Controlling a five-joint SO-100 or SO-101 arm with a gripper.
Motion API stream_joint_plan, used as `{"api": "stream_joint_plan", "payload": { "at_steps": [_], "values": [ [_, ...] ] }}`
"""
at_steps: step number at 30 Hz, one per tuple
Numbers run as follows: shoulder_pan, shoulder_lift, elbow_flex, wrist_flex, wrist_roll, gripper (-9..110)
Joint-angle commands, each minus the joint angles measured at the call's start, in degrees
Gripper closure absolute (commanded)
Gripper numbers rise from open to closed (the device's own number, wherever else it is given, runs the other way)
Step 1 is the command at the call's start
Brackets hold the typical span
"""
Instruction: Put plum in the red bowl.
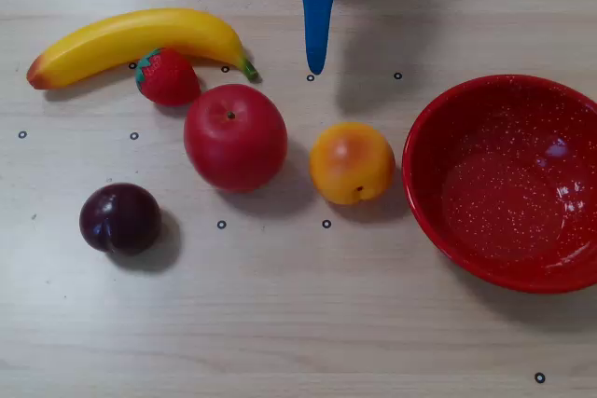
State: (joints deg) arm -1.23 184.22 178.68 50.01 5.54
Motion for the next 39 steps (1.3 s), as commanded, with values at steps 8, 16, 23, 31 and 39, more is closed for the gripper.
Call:
{"api": "stream_joint_plan", "payload": {
  "at_steps": [8,16,23,31,39],
  "values": [
    [0.62,0.88,0.00,0.26,-1.67,101],
    [0.53,-1.93,-0.26,-1.76,-1.14,101],
    [-0.97,-9.67,-6.42,-2.64,1.23,101],
    [-1.85,-20.39,-24.08,6.33,4.75,101],
    [-2.46,-32.87,-46.76,21.97,9.14,101]
  ]
}}
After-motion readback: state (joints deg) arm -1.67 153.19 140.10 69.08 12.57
